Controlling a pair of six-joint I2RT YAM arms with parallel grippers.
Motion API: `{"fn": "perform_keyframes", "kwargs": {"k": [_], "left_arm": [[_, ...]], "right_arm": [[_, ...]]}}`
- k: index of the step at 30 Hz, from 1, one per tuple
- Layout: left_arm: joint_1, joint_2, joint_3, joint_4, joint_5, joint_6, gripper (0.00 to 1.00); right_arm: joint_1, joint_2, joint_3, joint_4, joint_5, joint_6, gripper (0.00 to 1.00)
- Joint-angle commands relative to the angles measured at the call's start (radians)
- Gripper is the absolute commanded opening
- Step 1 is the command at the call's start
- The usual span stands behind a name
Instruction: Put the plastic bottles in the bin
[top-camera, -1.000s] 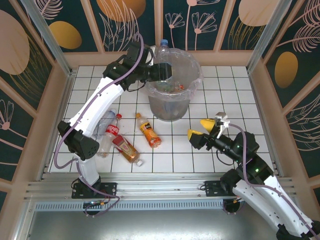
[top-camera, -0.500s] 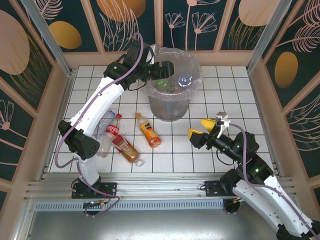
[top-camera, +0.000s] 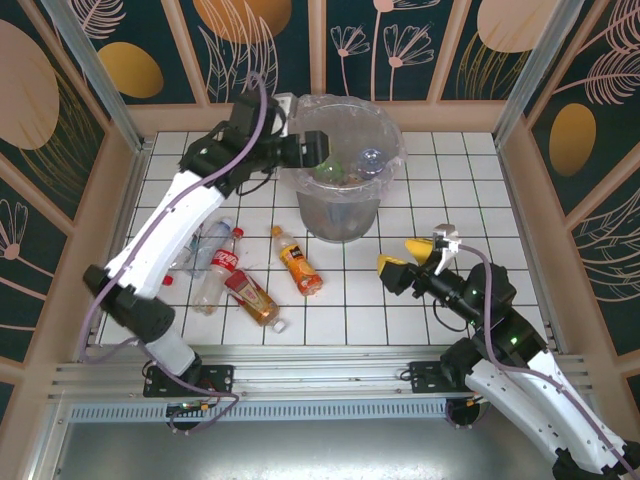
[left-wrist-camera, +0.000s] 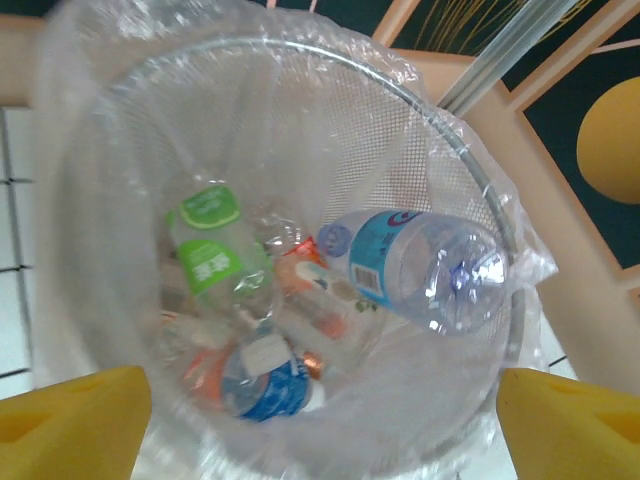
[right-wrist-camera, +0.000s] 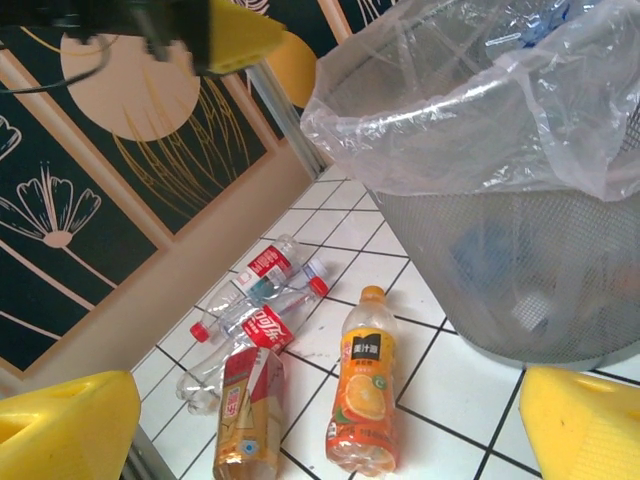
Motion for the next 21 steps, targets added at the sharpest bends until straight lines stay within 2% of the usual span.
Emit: {"fn": "perform_keyframes", "kwargs": {"k": [1, 5, 8, 10, 14, 21], "left_arm": [[-0.005, -0.144, -0.119, 0.03, -0.067, 0.122, 0.9], [-0.006, -0.324, -0.351, 0.101, 0.015, 0.224, 0.91], [-0.005, -0.483, -0.561, 0.202, 0.095, 0.258, 0.95], [-0.005, -0.578, -0.678, 0.249, 0.109, 0.254, 0.97], [-0.005, -0.736, -0.845, 0.279, 0.123, 0.209, 0.98], [-0.006, -0.94, -1.086, 0.4, 0.16, 0.068, 0.98]], "right_arm": [[0.004, 0.005, 0.022, -0.03, 0.012, -0.004, 0.97], [0.006, 0.042, 0.016, -0.035, -0.008, -0.019, 0.94], [0.007, 0.092, 0.012, -0.035, -0.004, -0.012, 0.86], [0.015, 0.126, 0.004, -0.035, 0.025, -0.005, 0.84], [0.068, 0.206, 0.001, -0.016, 0.067, -0.002, 0.84], [0.23, 0.413, 0.013, 0.055, 0.209, 0.037, 0.85]]}}
